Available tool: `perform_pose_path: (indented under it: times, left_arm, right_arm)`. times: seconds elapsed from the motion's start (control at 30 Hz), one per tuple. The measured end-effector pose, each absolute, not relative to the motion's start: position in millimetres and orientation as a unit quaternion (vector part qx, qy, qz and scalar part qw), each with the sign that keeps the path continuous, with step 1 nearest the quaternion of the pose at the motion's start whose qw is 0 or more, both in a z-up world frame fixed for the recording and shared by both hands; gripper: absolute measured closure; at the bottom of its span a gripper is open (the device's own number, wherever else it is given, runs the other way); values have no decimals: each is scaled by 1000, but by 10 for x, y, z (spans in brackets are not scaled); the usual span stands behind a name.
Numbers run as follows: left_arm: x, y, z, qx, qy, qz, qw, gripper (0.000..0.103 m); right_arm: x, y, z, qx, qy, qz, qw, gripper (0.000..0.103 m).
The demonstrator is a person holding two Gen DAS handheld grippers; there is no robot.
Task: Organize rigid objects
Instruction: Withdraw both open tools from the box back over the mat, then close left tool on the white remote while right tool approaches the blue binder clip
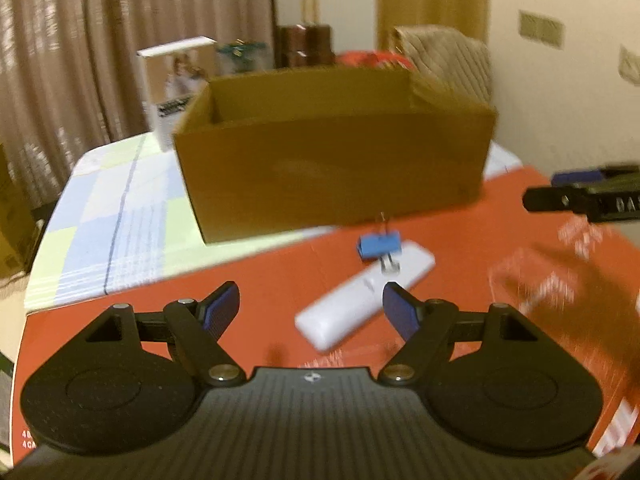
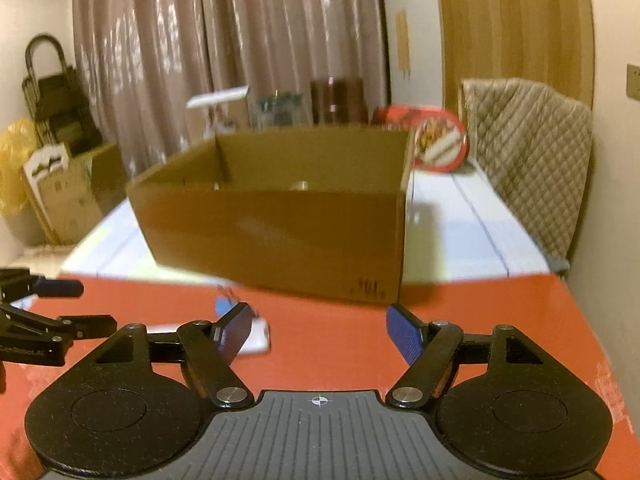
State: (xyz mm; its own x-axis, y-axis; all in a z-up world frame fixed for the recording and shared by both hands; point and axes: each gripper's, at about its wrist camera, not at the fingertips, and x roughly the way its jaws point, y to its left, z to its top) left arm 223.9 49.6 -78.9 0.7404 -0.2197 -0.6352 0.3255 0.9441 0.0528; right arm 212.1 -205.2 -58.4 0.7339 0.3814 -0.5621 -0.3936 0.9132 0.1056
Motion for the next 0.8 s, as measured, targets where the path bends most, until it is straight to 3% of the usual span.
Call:
perform_pose_path:
  times: [0.43,0.63,0.8]
  left_arm:
    - [2651,353,-1209,153,353,-260,886,30]
    - [2840,330,-1310,153,370,-276,874,47]
    - [2810,277,-1299,159,369,-299,865,68]
  right_arm:
    - [2315,-1902,-855,-4,348,225,910,31]
    - [2435,-1808,-923,-6,359,219,907,31]
    - [2476,-1765,-903,-4,355,220,908,31]
